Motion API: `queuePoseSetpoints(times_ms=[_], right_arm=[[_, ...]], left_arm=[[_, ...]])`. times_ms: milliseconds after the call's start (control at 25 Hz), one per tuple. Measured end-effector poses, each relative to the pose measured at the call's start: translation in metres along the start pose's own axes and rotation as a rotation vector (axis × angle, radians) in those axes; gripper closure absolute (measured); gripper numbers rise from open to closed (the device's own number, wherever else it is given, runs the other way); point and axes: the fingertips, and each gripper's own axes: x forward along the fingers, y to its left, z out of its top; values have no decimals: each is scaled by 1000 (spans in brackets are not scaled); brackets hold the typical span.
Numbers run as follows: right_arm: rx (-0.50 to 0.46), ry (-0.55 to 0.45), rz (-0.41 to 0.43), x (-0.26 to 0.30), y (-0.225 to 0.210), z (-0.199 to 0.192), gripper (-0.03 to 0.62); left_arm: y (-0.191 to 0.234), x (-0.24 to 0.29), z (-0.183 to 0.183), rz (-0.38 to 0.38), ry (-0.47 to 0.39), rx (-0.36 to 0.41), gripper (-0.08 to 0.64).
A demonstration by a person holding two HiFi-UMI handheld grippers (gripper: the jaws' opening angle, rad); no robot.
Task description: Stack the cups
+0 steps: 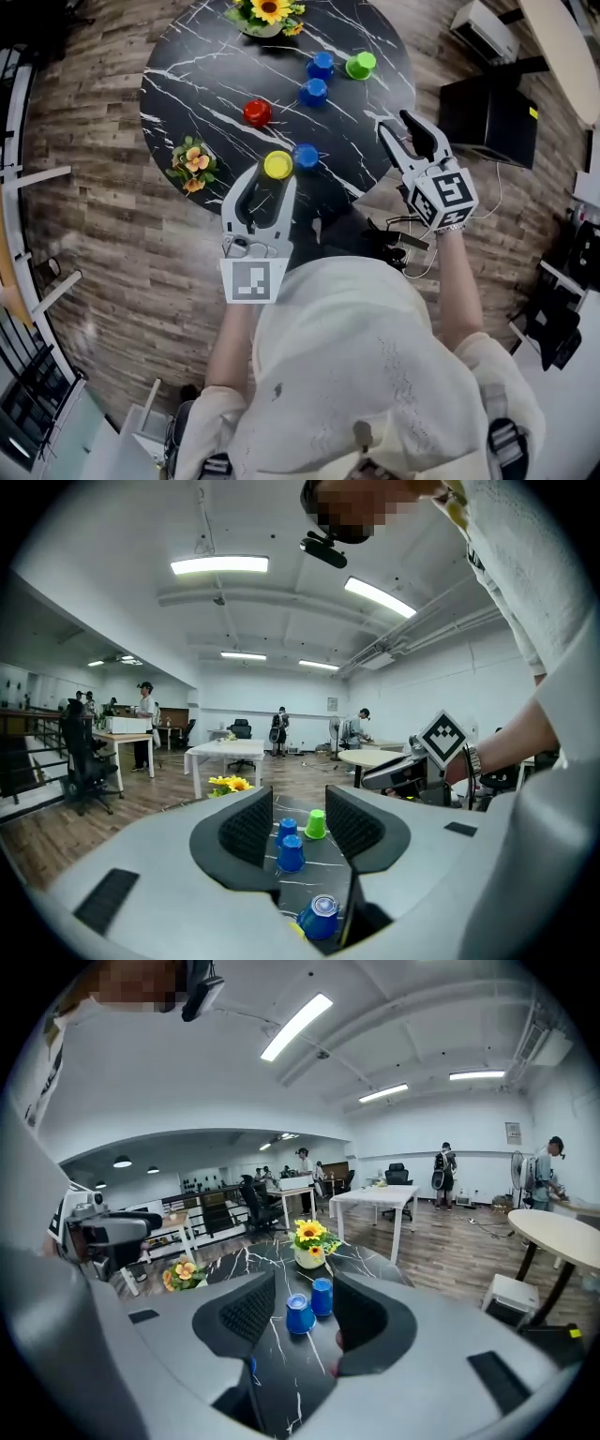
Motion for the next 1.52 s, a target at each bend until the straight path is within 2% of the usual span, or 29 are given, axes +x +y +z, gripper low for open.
queuePoseSetpoints(times_ms=[240, 440, 760, 1040, 1280, 1440, 1520], right_arm=[[4, 74, 10, 40, -42, -30, 360], [37, 124, -33, 87, -85, -60, 328], [-26, 234, -50, 154, -120, -99, 288], [-63, 291, -32, 198, -139, -105, 275], [-71, 305, -35, 209, -142, -116, 276], [-95, 296, -36, 210, -142, -118, 337], [-97, 292, -32, 211, -142, -119, 337]], left_arm=[[-10, 19, -15, 49, 37, -51, 387], [-18, 34, -28, 41, 53, -41, 387], [-16, 36, -48, 57, 98, -31, 387], [-14, 34, -52, 95, 110, -26, 387], [-10, 33, -56, 132, 116, -29, 387], [-10, 34, -56, 148, 108, -34, 387], [-13, 34, -57, 150, 111, -27, 387]])
